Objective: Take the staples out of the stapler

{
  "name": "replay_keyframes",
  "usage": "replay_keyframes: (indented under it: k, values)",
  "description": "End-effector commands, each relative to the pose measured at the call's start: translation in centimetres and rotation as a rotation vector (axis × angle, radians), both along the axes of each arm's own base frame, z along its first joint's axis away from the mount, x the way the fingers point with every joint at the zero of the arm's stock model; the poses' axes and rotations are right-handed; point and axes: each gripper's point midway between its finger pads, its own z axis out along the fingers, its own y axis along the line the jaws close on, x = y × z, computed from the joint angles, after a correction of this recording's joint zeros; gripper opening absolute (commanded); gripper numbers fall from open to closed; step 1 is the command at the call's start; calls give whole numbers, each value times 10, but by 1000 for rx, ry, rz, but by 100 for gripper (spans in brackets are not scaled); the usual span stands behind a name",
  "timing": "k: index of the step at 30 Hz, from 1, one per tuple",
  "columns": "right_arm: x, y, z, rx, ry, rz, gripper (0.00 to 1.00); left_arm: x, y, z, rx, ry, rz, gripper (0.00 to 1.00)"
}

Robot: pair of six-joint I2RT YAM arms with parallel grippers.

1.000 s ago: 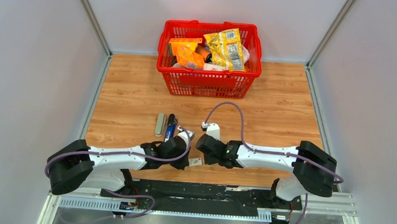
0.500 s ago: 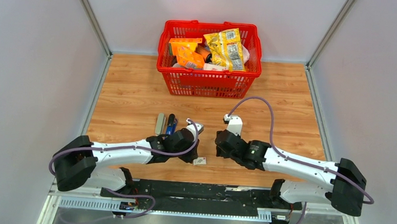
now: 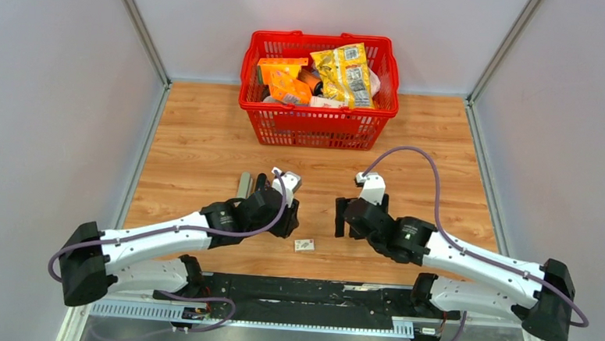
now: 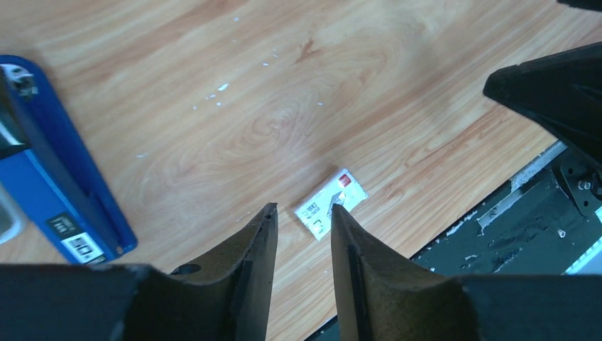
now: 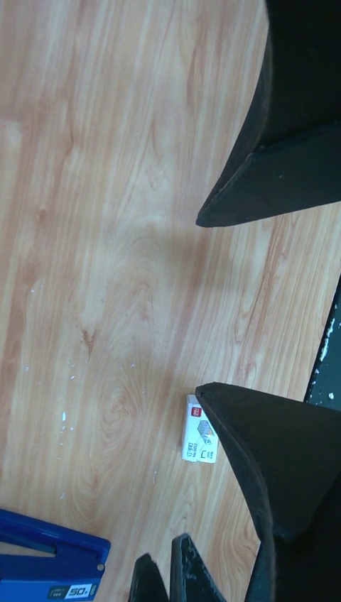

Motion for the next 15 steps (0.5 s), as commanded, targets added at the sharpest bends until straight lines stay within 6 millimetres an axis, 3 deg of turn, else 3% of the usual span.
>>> replay_keyframes:
  k: [1, 5, 6, 13, 14, 15]
  values:
    - [12, -10, 37, 23, -107, -25, 90, 10, 13, 34, -3, -103, 32, 45]
    - [15, -18, 55, 38, -158, -43, 96, 15, 31, 59, -14, -177, 71, 52]
    - [16, -21, 59, 42, -172, -52, 100, 16, 33, 64, -13, -192, 78, 62]
    - [17, -30, 73, 23, -197, -64, 100, 16, 59, 94, -32, -265, 125, 64]
    - [19, -32, 76, 14, -201, -74, 100, 16, 60, 101, -38, -278, 120, 86]
    - [20, -34, 80, 4, -205, -82, 100, 14, 64, 105, -38, -287, 115, 87]
